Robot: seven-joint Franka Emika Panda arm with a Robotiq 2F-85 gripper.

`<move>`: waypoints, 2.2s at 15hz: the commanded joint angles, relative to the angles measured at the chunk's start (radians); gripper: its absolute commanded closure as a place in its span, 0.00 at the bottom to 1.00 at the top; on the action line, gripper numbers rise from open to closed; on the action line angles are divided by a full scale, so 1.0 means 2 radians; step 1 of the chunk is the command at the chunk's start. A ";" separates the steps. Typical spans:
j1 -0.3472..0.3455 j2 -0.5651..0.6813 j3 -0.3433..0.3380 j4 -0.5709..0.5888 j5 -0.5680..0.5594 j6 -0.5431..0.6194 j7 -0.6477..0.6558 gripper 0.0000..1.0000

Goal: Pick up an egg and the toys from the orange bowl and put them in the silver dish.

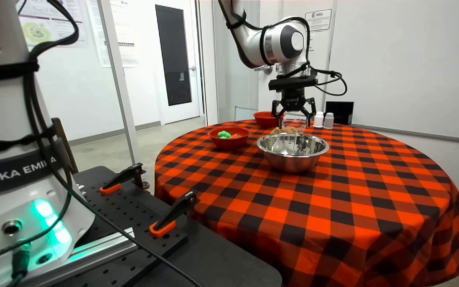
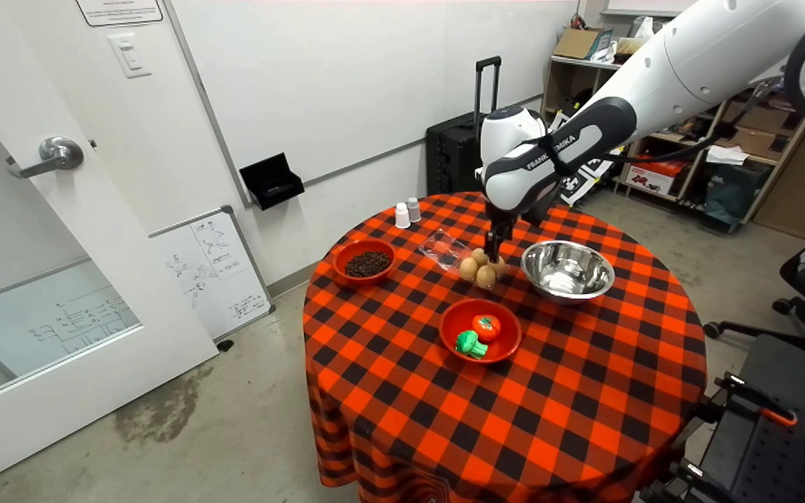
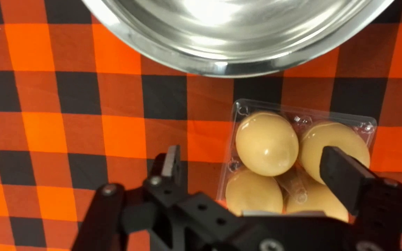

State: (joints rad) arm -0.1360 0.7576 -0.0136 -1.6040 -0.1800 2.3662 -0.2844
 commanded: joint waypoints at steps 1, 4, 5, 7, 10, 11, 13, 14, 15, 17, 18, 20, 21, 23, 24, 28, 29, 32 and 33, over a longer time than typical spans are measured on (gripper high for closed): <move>-0.009 0.008 0.012 0.019 0.003 -0.013 -0.056 0.00; -0.010 0.009 0.014 0.020 -0.004 -0.012 -0.090 0.00; -0.009 0.010 0.014 0.022 -0.006 -0.013 -0.102 0.00; -0.010 0.013 0.014 0.025 -0.010 -0.014 -0.122 0.00; -0.013 0.018 0.019 0.031 -0.010 -0.017 -0.153 0.00; -0.014 0.021 0.021 0.033 -0.009 -0.019 -0.163 0.00; -0.016 0.026 0.026 0.041 -0.006 -0.028 -0.187 0.00; -0.016 0.029 0.027 0.044 -0.006 -0.029 -0.195 0.00; -0.017 0.032 0.028 0.048 -0.005 -0.033 -0.206 0.00; -0.017 0.037 0.029 0.054 -0.006 -0.038 -0.226 0.00; -0.018 0.040 0.029 0.056 -0.006 -0.041 -0.235 0.00; -0.018 0.045 0.027 0.063 -0.006 -0.047 -0.251 0.00; -0.018 0.047 0.027 0.066 -0.006 -0.050 -0.259 0.00; -0.018 0.050 0.026 0.070 -0.006 -0.056 -0.273 0.05; -0.019 0.052 0.026 0.072 -0.006 -0.059 -0.280 0.08; -0.021 0.054 0.027 0.074 -0.001 -0.067 -0.301 0.20; -0.021 0.053 0.028 0.073 0.000 -0.068 -0.306 0.22; -0.022 0.052 0.028 0.070 0.001 -0.073 -0.317 0.21; -0.022 0.052 0.028 0.068 0.001 -0.073 -0.321 0.17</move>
State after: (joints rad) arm -0.1666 0.8474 0.0268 -1.4930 -0.1866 2.2501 -0.8818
